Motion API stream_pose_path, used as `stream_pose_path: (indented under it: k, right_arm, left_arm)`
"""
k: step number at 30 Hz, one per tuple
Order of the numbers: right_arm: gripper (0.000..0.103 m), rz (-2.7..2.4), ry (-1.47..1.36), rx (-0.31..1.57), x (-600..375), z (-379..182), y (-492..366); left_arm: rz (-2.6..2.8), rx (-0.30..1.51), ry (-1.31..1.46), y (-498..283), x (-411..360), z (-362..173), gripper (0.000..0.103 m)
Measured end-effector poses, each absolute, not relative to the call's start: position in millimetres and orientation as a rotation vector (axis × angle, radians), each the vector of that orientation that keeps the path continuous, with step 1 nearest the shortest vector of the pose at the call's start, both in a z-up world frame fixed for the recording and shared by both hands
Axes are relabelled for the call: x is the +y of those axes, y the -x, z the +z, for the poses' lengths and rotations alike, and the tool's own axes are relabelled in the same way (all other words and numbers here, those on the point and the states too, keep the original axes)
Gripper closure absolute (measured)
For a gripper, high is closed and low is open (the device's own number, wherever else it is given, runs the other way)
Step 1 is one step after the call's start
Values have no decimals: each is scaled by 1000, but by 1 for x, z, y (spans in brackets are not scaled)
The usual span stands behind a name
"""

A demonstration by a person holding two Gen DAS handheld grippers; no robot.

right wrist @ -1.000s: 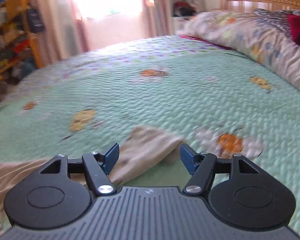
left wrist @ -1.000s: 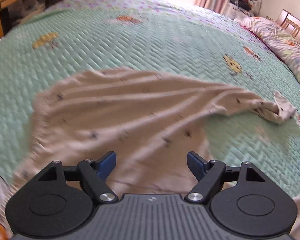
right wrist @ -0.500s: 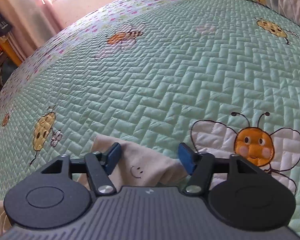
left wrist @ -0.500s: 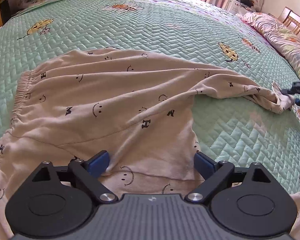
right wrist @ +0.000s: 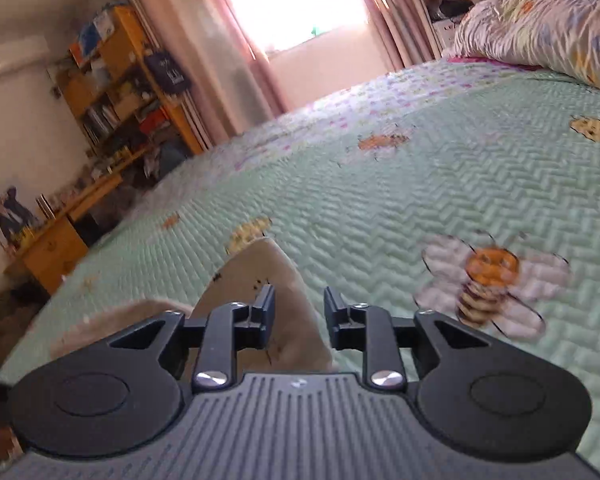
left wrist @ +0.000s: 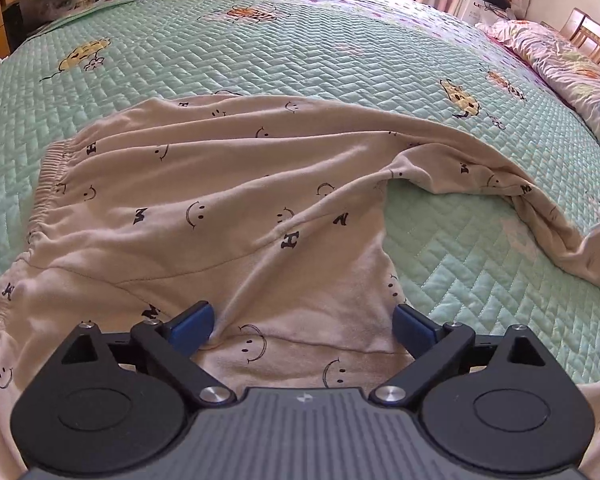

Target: Fold clothes

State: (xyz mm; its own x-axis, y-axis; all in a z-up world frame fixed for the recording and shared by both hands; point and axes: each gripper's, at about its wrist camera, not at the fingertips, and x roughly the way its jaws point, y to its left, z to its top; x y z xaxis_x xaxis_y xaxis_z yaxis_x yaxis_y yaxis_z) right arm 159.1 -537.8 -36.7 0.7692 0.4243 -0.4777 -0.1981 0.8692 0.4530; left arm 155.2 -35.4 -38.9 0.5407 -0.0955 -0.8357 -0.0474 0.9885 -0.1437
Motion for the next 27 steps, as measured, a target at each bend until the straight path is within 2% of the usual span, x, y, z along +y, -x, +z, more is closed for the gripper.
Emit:
stream_pose_path:
  k: [4, 7, 9, 11, 13, 14, 15, 16, 17, 20, 22, 23, 24, 26, 27]
  right_arm:
    - [64, 290, -529, 659, -556, -45, -128]
    - [48, 201, -515, 644, -546, -40, -147]
    - [32, 163, -476, 664, -533, -42, -176]
    - [26, 184, -445, 727, -520, -49, -210]
    - [26, 203, -471, 808, -508, -60, -236]
    - [30, 218, -501, 838, -502, -65, -246]
    - [60, 234, -530, 867, -497, -70, -256]
    - [82, 254, -555, 857, -493, -68, -257]
    - [96, 301, -577, 811, -491, -61, -253]
    - [96, 515, -614, 662, -486, -34, -212]
    - [91, 630, -537, 653, -485, -23, -176]
    - [80, 628, -467, 671, -483, -21, -159]
    - [60, 607, -411, 699, -483, -22, -144]
    - [40, 531, -371, 775, -493, -32, -119]
    - [40, 518, -395, 805, -500, -37, -110]
  left_arm:
    - [-20, 1007, 155, -154, -37, -38, 6]
    - [-7, 1013, 154, -154, -39, -38, 6]
    - [-1, 1018, 149, -155, -41, -39, 6]
    - [1, 1024, 149, -156, -41, -39, 5]
    - [-1, 1032, 152, -158, -40, -40, 3]
    - [-1, 1035, 153, -159, -40, -40, 3]
    - [-3, 1038, 155, -159, -40, -40, 3]
    - [-5, 1038, 157, -159, -39, -40, 3]
    - [-7, 1037, 159, -159, -39, -40, 3]
    - [-19, 1031, 165, -157, -37, -40, 3]
    - [-25, 1024, 167, -155, -36, -40, 3]
    - [-28, 1021, 167, -154, -36, -40, 3]
    - [-28, 1019, 165, -153, -36, -40, 3]
    - [-27, 1016, 164, -152, -37, -40, 3]
    - [-27, 1016, 163, -151, -37, -40, 3]
